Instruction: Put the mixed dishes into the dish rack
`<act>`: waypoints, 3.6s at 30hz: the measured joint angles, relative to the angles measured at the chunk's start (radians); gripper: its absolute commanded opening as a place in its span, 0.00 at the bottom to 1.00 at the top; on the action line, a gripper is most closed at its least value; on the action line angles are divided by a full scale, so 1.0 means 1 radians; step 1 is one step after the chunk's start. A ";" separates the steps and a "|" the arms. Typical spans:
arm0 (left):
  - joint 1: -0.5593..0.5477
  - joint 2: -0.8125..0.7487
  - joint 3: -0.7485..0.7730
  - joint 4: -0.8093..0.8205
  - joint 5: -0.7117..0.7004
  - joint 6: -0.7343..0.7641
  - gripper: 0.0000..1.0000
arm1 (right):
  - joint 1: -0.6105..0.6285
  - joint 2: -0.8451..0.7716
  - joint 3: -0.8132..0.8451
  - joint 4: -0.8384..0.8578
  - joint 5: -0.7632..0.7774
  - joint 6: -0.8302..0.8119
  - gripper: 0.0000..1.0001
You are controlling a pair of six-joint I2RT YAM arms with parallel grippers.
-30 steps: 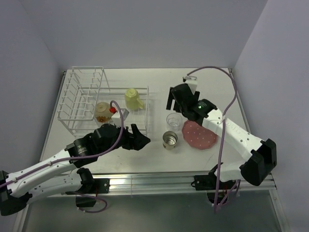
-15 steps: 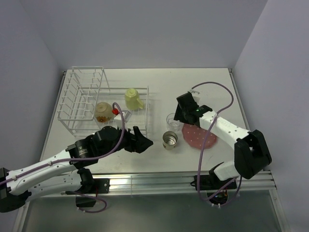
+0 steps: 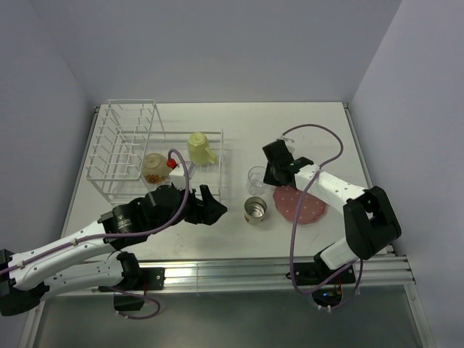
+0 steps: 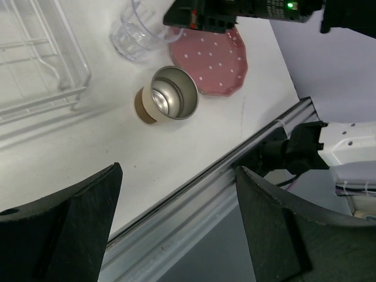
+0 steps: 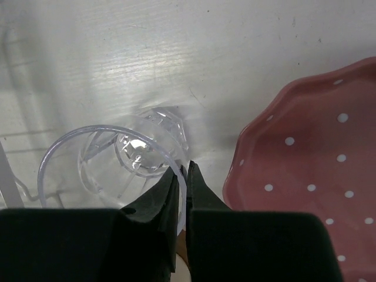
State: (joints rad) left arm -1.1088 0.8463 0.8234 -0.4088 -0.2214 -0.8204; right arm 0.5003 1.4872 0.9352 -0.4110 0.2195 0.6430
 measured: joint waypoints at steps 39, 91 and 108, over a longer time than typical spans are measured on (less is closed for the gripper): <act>-0.013 0.052 0.162 -0.140 -0.166 0.060 0.00 | 0.843 -0.138 0.481 -0.525 0.494 0.074 0.39; -0.006 -0.591 -0.002 0.253 0.026 -0.035 0.00 | 0.649 -0.441 0.175 0.622 -0.579 0.177 0.70; -0.006 -0.555 0.082 0.063 -0.078 -0.037 0.99 | 0.584 -0.402 0.208 0.612 -0.608 0.193 0.00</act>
State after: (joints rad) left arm -1.1152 0.2913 0.9051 -0.3458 -0.2993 -0.8577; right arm 1.0847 1.0851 1.1427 0.2005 -0.3882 0.8360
